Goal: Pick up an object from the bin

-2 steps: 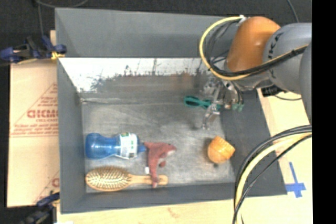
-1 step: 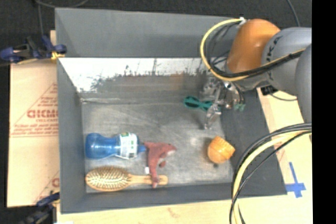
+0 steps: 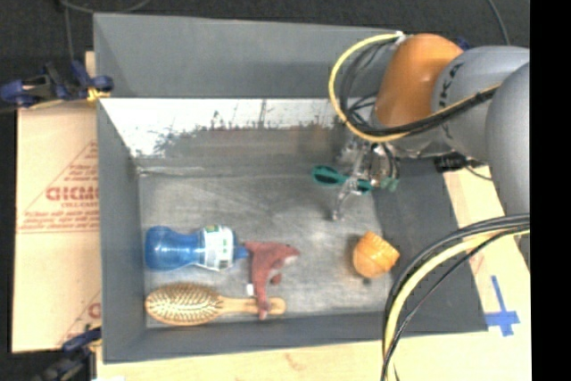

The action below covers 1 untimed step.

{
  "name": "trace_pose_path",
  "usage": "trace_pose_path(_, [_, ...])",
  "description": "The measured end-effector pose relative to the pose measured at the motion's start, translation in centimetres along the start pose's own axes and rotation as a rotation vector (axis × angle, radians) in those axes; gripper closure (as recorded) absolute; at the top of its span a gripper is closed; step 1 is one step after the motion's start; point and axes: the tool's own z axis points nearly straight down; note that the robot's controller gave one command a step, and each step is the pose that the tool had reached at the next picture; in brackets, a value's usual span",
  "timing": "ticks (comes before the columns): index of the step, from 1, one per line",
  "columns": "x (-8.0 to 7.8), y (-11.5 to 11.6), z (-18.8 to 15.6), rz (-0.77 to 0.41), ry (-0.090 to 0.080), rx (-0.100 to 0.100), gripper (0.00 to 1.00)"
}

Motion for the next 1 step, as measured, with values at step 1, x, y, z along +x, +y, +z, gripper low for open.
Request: trace_pose_path(1, [-0.68, -1.48, -0.19, -0.144, 0.0, -0.002, 0.0])
